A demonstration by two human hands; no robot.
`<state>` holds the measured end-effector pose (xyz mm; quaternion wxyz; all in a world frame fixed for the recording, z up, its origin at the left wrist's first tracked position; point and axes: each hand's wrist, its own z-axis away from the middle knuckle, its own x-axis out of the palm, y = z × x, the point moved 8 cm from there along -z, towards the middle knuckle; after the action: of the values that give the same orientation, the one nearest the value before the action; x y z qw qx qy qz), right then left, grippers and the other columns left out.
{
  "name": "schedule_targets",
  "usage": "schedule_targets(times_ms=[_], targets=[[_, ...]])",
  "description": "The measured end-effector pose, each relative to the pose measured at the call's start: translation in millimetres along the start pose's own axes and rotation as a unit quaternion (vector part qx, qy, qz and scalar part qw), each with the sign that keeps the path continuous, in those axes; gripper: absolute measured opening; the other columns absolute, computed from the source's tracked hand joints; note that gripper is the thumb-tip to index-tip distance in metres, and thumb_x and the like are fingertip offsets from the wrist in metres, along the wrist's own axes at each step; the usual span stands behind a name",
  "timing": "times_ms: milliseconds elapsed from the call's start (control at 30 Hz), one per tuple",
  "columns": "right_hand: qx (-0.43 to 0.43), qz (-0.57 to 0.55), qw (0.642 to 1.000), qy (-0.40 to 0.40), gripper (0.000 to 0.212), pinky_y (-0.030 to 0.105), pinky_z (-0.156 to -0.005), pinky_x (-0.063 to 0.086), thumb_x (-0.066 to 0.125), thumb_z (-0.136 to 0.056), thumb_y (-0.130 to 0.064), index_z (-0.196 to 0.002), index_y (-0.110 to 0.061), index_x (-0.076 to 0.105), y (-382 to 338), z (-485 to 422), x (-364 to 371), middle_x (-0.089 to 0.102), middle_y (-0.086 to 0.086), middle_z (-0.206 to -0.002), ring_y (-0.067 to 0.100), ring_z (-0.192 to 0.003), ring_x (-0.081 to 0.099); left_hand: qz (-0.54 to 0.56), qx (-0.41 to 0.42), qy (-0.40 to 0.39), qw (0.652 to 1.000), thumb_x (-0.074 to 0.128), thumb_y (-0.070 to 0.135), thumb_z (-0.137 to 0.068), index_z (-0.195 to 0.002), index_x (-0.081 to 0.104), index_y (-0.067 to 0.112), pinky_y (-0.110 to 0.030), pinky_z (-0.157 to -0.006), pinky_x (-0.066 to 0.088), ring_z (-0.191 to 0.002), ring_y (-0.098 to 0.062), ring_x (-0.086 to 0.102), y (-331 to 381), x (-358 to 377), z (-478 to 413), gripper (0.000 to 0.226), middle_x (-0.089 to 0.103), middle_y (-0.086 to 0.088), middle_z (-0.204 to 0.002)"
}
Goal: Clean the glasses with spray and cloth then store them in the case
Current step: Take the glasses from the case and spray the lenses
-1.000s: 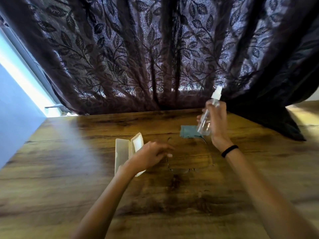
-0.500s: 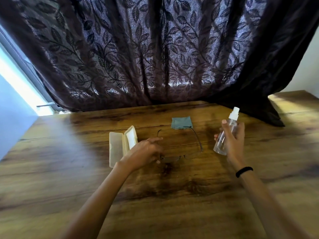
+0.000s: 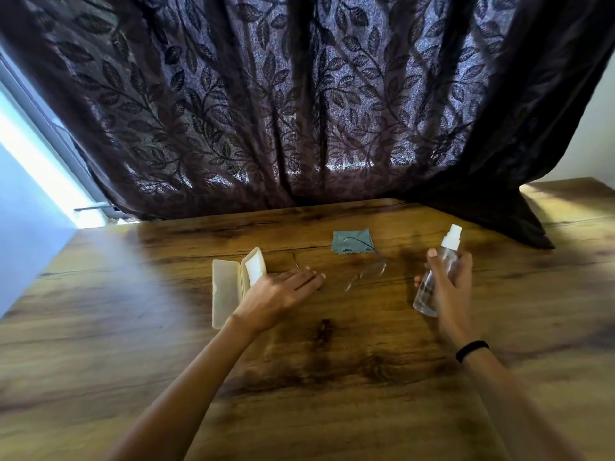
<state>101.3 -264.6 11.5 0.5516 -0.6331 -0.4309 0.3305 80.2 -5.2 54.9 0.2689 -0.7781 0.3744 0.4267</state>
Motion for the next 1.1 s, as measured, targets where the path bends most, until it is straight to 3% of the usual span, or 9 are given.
schedule_targets(times_ms=[200,300,367,433,467,633,767,900,1100], targets=[[-0.046,-0.011,0.999,-0.001,0.021,0.017,-0.058,0.053,0.055,-0.08,-0.045,-0.098,-0.046,0.045,-14.6,-1.3,3.9,0.056,-0.006,-0.093,0.005,-0.067,0.06,0.023,-0.127,0.146,0.981,0.071,-0.011,-0.07,-0.096,0.069,0.0,-0.037,-0.052,0.059,-0.073,-0.026,0.071,-30.5,-19.8,-16.3,0.028,0.072,-0.016,-0.092],[-0.058,-0.023,0.998,-0.003,0.035,0.017,-0.059,0.054,0.054,-0.084,-0.037,-0.116,-0.036,0.042,-26.1,-3.5,10.4,0.055,-0.007,-0.096,0.003,-0.066,0.061,0.041,-0.193,0.203,0.959,0.067,-0.008,-0.073,-0.094,0.07,-0.002,-0.034,-0.054,0.059,-0.07,-0.026,0.071,-49.5,-26.9,-21.1,0.022,0.072,-0.018,-0.089],[-0.089,-0.008,0.996,-0.011,0.054,0.021,-0.059,0.056,0.053,-0.089,-0.023,-0.137,-0.029,0.029,-42.4,-4.3,18.6,0.054,-0.021,-0.107,0.005,-0.069,0.06,0.062,-0.214,0.238,0.945,0.065,-0.004,-0.076,-0.093,0.07,-0.002,-0.031,-0.06,0.059,-0.073,-0.024,0.071,-59.5,-31.4,-25.0,0.019,0.072,-0.017,-0.088],[-0.14,0.016,0.99,-0.031,0.066,0.024,-0.056,0.056,0.052,-0.09,-0.008,-0.143,-0.029,0.02,-62.3,-2.7,29.3,0.047,-0.042,-0.11,0.004,-0.066,0.058,0.095,-0.235,0.267,0.93,0.064,-0.002,-0.078,-0.094,0.07,0.0,-0.032,-0.063,0.059,-0.077,-0.02,0.071,-69.9,-34.4,-28.6,0.017,0.073,-0.014,-0.088],[-0.161,0.03,0.985,-0.048,0.069,0.027,-0.054,0.056,0.052,-0.089,-0.003,-0.143,-0.03,0.019,-72.5,-1.9,36.5,0.048,-0.043,-0.107,0.006,-0.062,0.056,0.104,-0.242,0.279,0.924,0.063,-0.001,-0.078,-0.094,0.07,0.0,-0.032,-0.065,0.059,-0.078,-0.019,0.071,-75.2,-36.3,-30.3,0.017,0.073,-0.013,-0.088],[-0.203,0.061,0.966,-0.15,0.068,0.049,-0.046,0.05,0.054,-0.087,-0.004,-0.129,-0.051,0.027,-115.3,4.1,81.5,0.055,0.004,-0.085,0.035,-0.052,0.053,0.097,-0.256,0.299,0.914,0.069,-0.009,-0.073,-0.094,0.07,-0.002,-0.034,-0.068,0.059,-0.08,-0.022,0.07,-95.5,-48.5,-43.1,0.023,0.072,-0.016,-0.09],[-0.224,0.042,0.952,-0.205,0.062,0.033,-0.043,0.053,0.057,-0.087,-0.017,-0.126,-0.057,0.03,-133.7,10.0,110.3,0.056,-0.002,-0.08,0.022,-0.049,0.052,0.096,-0.256,0.314,0.909,0.066,-0.002,-0.075,-0.094,0.07,-0.003,-0.034,-0.072,0.058,-0.081,-0.022,0.07,-103.4,-59.6,-50.4,0.019,0.072,-0.016,-0.091],[-0.235,0.029,0.943,-0.233,0.06,0.023,-0.048,0.053,0.057,-0.087,-0.02,-0.126,-0.058,0.031,-143.0,9.1,129.1,0.056,-0.028,-0.091,0.008,-0.053,0.054,0.098,-0.256,0.323,0.906,0.069,-0.004,-0.076,-0.094,0.071,-0.001,-0.028,-0.073,0.058,-0.082,-0.017,0.07,-114.8,-70.2,-52.6,0.019,0.073,-0.012,-0.091],[-0.279,0.076,0.924,-0.249,0.05,0.01,-0.059,0.041,0.049,-0.084,-0.044,-0.129,-0.052,0.03,-154.2,16.1,143.0,0.048,-0.028,-0.086,-0.008,-0.066,0.051,0.082,-0.262,0.324,0.905,0.071,-0.004,-0.074,-0.093,0.071,-0.001,-0.023,-0.073,0.056,-0.081,-0.014,0.069,-122.9,-78.7,-50.5,0.02,0.073,-0.011,-0.089]])
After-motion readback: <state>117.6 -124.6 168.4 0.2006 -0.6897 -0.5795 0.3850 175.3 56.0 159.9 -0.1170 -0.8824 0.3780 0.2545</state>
